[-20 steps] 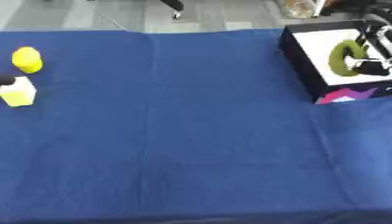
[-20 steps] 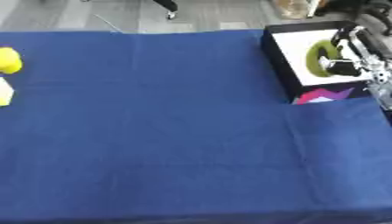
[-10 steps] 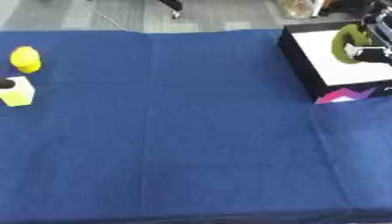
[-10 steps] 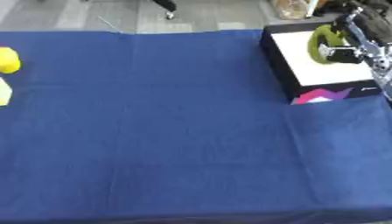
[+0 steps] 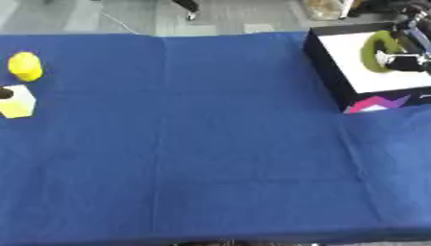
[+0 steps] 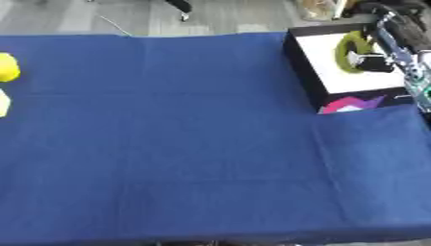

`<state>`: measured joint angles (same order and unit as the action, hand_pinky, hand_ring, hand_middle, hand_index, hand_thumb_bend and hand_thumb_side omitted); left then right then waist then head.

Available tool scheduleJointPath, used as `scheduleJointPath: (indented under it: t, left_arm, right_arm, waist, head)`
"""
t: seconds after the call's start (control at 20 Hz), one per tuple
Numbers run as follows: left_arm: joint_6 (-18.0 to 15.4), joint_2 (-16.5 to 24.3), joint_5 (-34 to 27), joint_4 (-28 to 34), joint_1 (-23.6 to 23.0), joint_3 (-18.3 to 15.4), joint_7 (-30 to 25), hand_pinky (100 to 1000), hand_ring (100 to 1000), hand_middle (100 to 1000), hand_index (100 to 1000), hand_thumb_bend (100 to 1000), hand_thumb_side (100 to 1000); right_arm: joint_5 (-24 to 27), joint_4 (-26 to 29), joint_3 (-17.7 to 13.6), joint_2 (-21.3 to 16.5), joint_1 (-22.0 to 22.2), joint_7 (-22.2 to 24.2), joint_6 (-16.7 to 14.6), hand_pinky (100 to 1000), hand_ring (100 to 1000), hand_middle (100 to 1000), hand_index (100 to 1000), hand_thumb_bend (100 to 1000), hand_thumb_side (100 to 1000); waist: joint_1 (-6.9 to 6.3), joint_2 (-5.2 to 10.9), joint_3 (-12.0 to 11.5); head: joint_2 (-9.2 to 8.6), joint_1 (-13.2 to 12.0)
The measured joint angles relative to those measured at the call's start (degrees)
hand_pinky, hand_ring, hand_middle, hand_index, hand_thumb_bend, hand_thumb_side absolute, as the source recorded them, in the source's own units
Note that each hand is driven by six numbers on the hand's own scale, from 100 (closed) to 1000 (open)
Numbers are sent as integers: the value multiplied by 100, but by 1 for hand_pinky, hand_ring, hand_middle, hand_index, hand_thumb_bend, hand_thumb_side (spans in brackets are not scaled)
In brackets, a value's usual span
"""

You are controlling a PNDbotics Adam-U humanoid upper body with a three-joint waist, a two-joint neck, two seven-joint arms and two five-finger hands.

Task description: Pick up the objects with one hand, pass them to the other hand, and then place them into the box on the other side of the table.

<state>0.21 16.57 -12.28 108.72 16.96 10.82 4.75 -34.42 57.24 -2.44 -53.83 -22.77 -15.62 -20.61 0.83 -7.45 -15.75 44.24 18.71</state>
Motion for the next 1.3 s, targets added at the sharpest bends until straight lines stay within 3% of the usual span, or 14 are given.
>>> scheduleJointPath:
  t: [0.35, 0.7, 0.9, 1.3]
  left_arm:
    - [7, 0, 9, 0, -13, -1, 14, 871, 610, 687, 889, 100, 924]
    - [7, 0, 14, 0, -28, -1, 15, 871, 610, 687, 889, 100, 925]
    - [7, 0, 14, 0, -30, -1, 15, 870, 610, 686, 888, 100, 925]
    - [7, 0, 14, 0, -33, -2, 15, 870, 609, 686, 888, 100, 927]
  right_arm:
    - [72, -55, 5, 14, -1, -18, -25, 880, 972, 903, 362, 100, 205]
    - [-847, -35, 5, 14, -1, -290, 92, 897, 987, 941, 348, 100, 197]
    - [-1088, -38, 5, 14, -1, -387, 117, 898, 987, 943, 351, 100, 196]
    - [-962, -86, 3, 52, -5, -438, 114, 880, 980, 917, 371, 100, 198]
  waist:
    - [0, 0, 3]
    - [-2, 0, 4]
    - [-3, 0, 4]
    - [-3, 0, -5]
  head:
    - [0, 5]
    - [0, 20]
    - [0, 26]
    - [0, 30]
